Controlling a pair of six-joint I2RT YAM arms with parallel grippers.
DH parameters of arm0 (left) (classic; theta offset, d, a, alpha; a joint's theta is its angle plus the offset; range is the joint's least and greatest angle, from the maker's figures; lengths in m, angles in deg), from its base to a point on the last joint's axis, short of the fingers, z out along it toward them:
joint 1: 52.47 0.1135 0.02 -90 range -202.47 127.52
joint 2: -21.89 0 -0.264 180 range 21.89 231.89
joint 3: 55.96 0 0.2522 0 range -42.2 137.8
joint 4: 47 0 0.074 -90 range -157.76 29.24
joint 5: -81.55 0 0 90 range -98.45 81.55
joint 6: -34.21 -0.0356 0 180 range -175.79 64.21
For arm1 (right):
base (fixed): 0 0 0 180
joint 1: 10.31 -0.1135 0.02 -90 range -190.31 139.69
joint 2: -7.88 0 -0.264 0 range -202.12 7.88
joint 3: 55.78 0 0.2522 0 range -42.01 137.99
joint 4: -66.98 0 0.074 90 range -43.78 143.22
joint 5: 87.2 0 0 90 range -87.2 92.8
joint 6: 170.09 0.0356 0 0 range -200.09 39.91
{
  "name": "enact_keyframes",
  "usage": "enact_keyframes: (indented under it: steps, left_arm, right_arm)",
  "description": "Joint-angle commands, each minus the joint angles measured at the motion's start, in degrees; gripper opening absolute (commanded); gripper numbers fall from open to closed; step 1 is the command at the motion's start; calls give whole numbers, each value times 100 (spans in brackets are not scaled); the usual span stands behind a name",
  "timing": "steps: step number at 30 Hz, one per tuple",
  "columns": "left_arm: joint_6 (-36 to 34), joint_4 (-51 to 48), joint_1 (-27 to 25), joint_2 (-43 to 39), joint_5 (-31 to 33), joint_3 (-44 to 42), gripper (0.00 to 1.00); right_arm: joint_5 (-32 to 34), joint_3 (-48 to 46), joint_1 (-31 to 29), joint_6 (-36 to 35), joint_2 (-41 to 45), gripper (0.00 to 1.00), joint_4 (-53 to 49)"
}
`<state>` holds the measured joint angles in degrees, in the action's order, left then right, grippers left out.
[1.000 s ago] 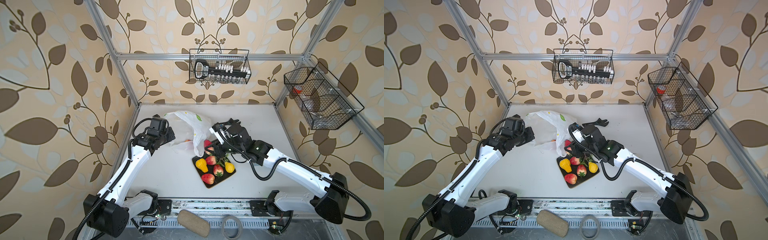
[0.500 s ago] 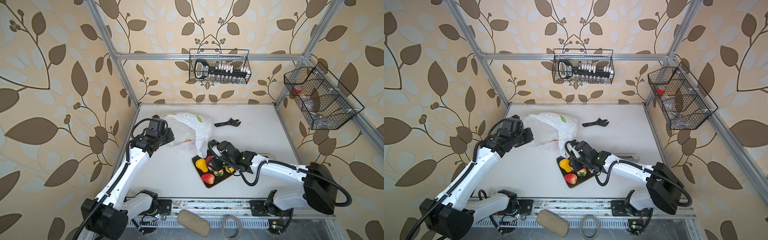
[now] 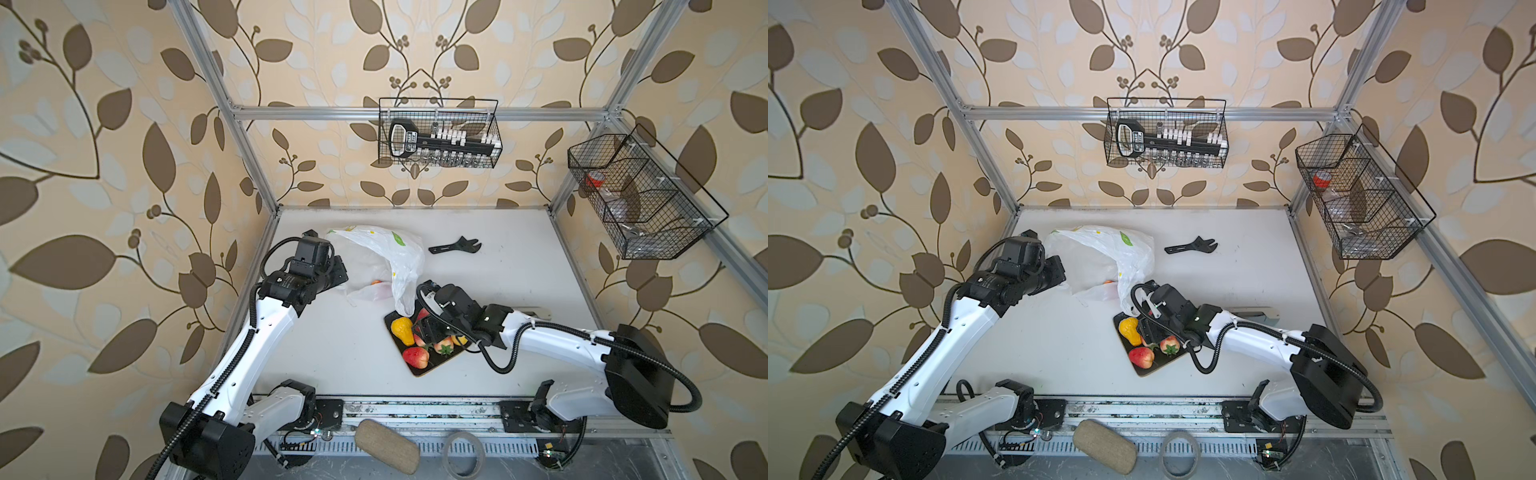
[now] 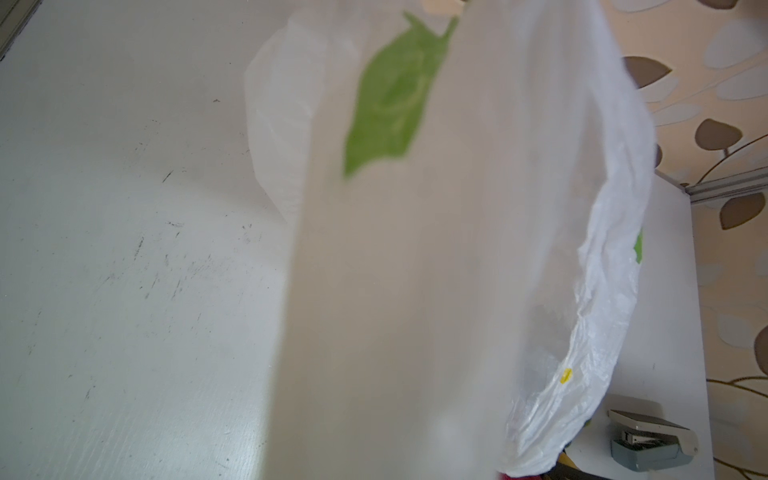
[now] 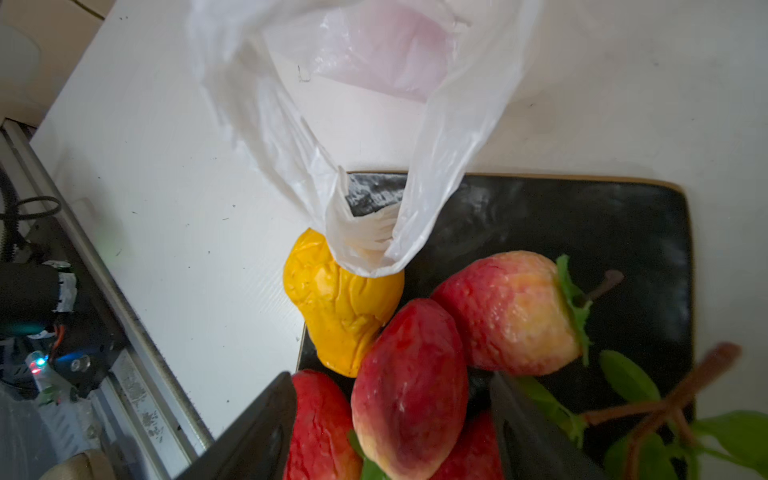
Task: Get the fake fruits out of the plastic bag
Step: 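Lower the strawberry onto the black mat and open the right gripper, then move the right gripper into the bag and close on the small red-yellow apple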
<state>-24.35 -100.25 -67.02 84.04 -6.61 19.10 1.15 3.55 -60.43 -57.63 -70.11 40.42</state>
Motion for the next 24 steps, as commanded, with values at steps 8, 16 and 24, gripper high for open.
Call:
enact_keyframes:
  steps: [8, 16, 24]
  left_arm:
    - [-190, -167, 24, -219, -123, 215, 0]
    - [-235, -260, 31, -318, -181, 150, 0]
    - [-314, -332, 31, -495, -158, -33, 0]
  right_arm:
    - [-287, 763, -199, -910, 662, 63, 135]
    - [215, 2581, -319, -813, -1414, 46, 145]
    - [679, 4737, -296, -839, -3582, 44, -575]
